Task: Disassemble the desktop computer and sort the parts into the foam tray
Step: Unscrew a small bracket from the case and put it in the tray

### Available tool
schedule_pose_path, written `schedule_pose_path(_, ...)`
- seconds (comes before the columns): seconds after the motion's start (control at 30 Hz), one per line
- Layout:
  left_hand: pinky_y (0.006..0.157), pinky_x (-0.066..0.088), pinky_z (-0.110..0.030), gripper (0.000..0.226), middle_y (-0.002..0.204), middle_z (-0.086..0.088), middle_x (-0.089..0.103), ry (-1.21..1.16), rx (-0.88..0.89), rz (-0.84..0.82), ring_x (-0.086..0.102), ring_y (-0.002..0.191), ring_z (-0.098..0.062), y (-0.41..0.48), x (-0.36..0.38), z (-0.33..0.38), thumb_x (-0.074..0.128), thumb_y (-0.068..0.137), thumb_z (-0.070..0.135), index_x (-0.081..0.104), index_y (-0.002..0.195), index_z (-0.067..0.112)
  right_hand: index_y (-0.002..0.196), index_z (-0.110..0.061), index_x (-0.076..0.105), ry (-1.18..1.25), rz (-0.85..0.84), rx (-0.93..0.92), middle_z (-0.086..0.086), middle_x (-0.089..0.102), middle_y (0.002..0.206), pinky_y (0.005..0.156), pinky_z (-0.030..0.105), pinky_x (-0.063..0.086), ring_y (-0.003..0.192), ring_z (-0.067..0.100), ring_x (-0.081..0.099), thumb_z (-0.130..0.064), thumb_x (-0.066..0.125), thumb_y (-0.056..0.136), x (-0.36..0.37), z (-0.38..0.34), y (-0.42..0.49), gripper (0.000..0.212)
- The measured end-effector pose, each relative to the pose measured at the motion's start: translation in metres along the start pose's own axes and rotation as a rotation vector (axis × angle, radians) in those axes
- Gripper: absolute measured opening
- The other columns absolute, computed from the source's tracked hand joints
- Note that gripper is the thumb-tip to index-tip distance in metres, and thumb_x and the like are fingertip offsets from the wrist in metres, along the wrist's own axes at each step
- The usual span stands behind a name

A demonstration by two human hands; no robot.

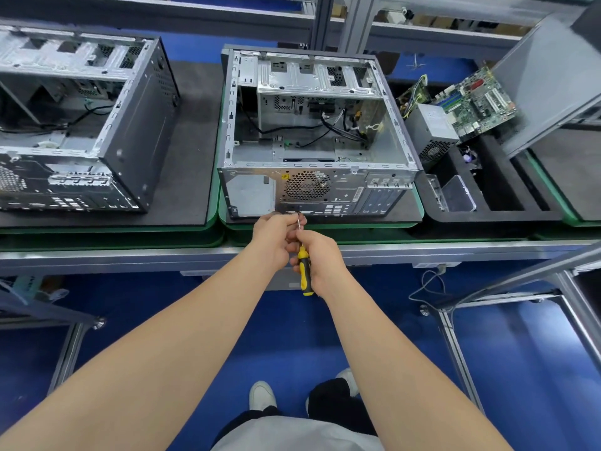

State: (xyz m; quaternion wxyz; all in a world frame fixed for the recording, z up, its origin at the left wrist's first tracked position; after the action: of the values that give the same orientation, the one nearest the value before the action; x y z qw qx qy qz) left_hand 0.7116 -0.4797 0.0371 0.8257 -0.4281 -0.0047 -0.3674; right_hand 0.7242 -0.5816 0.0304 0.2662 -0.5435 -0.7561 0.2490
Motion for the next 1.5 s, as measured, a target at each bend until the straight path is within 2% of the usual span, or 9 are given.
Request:
schedule_pose_path(0.1, 0.046, 0.036, -0.024, 0.037, 0.104, -0.011, 0.078, -0.001, 0.002, 0.013, 0.051, 0.048, -0.013, -0.004, 0.016, -0.018, 0.068, 0.094, 0.012, 0.059, 0.13, 0.008, 0.088, -0.013, 0.078, 0.0, 0.04, -0.026, 0.003, 0.07, 0.067, 0.046, 0.025, 0.043, 0.045, 0.015, 0.056, -0.026, 0.063, 0.096, -0.022, 0.001, -0.002, 0.021)
schedule_pose_path(0.2, 0.048, 0.034, -0.023, 0.019, 0.095, -0.01, 0.078, -0.019, 0.001, 0.023, 0.048, 0.052, -0.016, -0.006, 0.04, -0.037, 0.068, 0.093, 0.009, 0.055, 0.105, 0.017, 0.085, -0.013, 0.073, -0.032, 0.117, -0.041, 0.005, 0.065, 0.066, 0.046, 0.027, 0.04, 0.045, 0.017, 0.054, -0.026, 0.063, 0.093, -0.049, -0.001, -0.004, 0.019)
schedule_pose_path(0.27, 0.044, 0.031, -0.021, 0.024, 0.088, -0.009, 0.075, -0.022, 0.012, 0.004, 0.048, 0.05, -0.015, -0.004, 0.061, -0.053, 0.067, 0.093, 0.005, 0.048, 0.096, 0.02, 0.081, -0.013, 0.069, -0.032, 0.162, -0.058, 0.007, 0.063, 0.067, 0.047, 0.03, 0.039, 0.046, 0.021, 0.053, -0.023, 0.063, 0.091, -0.073, -0.005, -0.004, 0.016)
schedule_pose_path(0.83, 0.042, 0.031, -0.023, 0.025, 0.076, -0.008, 0.07, 0.117, 0.01, -0.144, 0.044, 0.045, -0.019, 0.019, 0.315, -0.126, 0.066, 0.087, 0.002, 0.05, 0.089, 0.021, 0.078, -0.014, 0.076, 0.02, 0.365, -0.175, 0.009, 0.065, 0.065, 0.045, 0.03, 0.036, 0.051, 0.024, 0.051, -0.03, 0.064, 0.088, -0.303, -0.106, 0.051, 0.023)
schedule_pose_path(0.97, 0.042, 0.029, -0.025, 0.025, 0.074, -0.011, 0.07, 0.114, 0.029, -0.09, 0.045, 0.044, -0.019, 0.04, 0.356, -0.121, 0.067, 0.086, -0.002, 0.051, 0.088, 0.018, 0.061, -0.022, 0.074, -0.018, 0.321, -0.162, 0.007, 0.065, 0.061, 0.045, 0.029, 0.033, 0.046, 0.022, 0.047, -0.028, 0.065, 0.089, -0.332, -0.138, 0.079, 0.029)
schedule_pose_path(1.13, 0.043, 0.043, -0.025, 0.025, 0.079, -0.014, 0.072, 0.16, 0.081, 0.002, 0.059, 0.062, -0.023, 0.065, 0.383, -0.116, 0.069, 0.082, -0.003, 0.053, 0.084, 0.016, 0.07, -0.022, 0.077, -0.194, 0.279, -0.164, 0.007, 0.072, 0.065, 0.042, 0.027, 0.037, 0.046, 0.02, 0.052, -0.032, 0.063, 0.084, -0.356, -0.164, 0.105, 0.022)
schedule_pose_path(1.33, 0.067, 0.062, -0.032, 0.02, 0.085, -0.01, 0.076, 0.313, 0.194, 0.117, 0.072, 0.063, -0.017, 0.088, 0.389, -0.116, 0.07, 0.086, 0.0, 0.058, 0.084, 0.016, 0.079, -0.017, 0.079, -0.16, 0.253, -0.102, 0.004, 0.068, 0.061, 0.041, 0.026, 0.036, 0.045, 0.019, 0.051, -0.025, 0.058, 0.087, -0.369, -0.172, 0.127, 0.024)
schedule_pose_path(1.4, 0.07, 0.063, -0.037, 0.02, 0.09, -0.008, 0.074, 0.43, 0.255, 0.142, 0.074, 0.077, -0.021, 0.09, 0.39, -0.116, 0.074, 0.083, 0.001, 0.061, 0.083, 0.016, 0.085, -0.011, 0.077, -0.126, 0.245, -0.063, 0.005, 0.068, 0.061, 0.042, 0.028, 0.038, 0.046, 0.02, 0.054, -0.021, 0.058, 0.089, -0.371, -0.173, 0.132, 0.021)
schedule_pose_path(1.5, 0.057, 0.059, -0.027, 0.023, 0.092, -0.005, 0.073, 0.493, 0.304, 0.183, 0.073, 0.085, -0.02, 0.087, 0.39, -0.115, 0.077, 0.078, -0.002, 0.064, 0.082, 0.016, 0.088, -0.01, 0.076, -0.093, 0.244, -0.047, 0.005, 0.069, 0.063, 0.043, 0.029, 0.041, 0.048, 0.021, 0.058, -0.018, 0.059, 0.089, -0.373, -0.173, 0.135, 0.019)
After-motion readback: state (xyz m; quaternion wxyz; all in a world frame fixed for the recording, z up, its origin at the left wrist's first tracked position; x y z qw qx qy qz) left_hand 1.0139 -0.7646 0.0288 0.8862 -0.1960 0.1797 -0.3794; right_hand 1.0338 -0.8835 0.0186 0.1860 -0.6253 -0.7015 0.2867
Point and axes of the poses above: each hand's wrist, its own y-axis towards the middle knuckle, its own x-axis out of the palm, z = x × y, the point moved 3 cm from there along y, towards the middle knuckle
